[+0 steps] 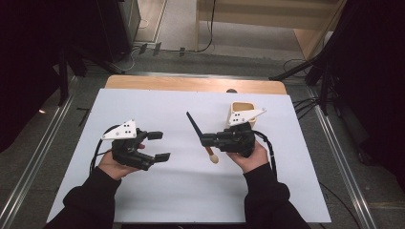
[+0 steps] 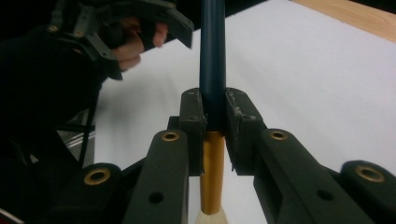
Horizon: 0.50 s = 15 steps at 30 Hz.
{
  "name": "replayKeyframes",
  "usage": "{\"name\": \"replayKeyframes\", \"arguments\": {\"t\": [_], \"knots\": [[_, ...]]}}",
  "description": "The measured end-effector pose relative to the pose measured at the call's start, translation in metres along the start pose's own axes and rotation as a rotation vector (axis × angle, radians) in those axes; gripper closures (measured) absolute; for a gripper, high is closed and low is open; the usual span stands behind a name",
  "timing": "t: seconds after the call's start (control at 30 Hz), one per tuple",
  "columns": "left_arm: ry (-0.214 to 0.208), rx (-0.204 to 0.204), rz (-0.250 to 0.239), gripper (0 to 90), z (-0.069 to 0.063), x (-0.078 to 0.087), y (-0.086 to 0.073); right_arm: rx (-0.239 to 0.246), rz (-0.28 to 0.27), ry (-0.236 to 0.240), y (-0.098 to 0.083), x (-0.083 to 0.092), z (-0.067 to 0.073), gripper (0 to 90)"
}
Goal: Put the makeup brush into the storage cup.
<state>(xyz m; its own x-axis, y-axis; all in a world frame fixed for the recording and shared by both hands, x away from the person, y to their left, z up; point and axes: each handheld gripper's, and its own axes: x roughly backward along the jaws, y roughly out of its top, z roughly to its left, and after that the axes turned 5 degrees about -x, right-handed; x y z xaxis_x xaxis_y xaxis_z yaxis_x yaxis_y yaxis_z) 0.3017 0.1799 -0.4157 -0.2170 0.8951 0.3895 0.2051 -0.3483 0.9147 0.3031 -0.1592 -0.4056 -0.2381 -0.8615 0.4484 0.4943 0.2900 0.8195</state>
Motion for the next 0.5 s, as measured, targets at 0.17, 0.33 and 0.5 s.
{"name": "replayKeyframes", "arguments": {"t": [0.17,0.33,0.5], "knots": [[-0.014,-0.003,-0.002,19.4,-0.002,-0.006,0.001,0.012,-0.027,0.020,0.004,-0.003,0.004,79.4],[-0.039,-0.015,0.007,20.0,-0.007,-0.016,0.003,0.034,-0.050,0.038,0.010,-0.008,0.009,79.4],[-0.061,-0.027,0.012,19.9,-0.010,-0.023,0.005,0.040,-0.057,0.062,0.012,-0.014,0.011,79.4]]}}
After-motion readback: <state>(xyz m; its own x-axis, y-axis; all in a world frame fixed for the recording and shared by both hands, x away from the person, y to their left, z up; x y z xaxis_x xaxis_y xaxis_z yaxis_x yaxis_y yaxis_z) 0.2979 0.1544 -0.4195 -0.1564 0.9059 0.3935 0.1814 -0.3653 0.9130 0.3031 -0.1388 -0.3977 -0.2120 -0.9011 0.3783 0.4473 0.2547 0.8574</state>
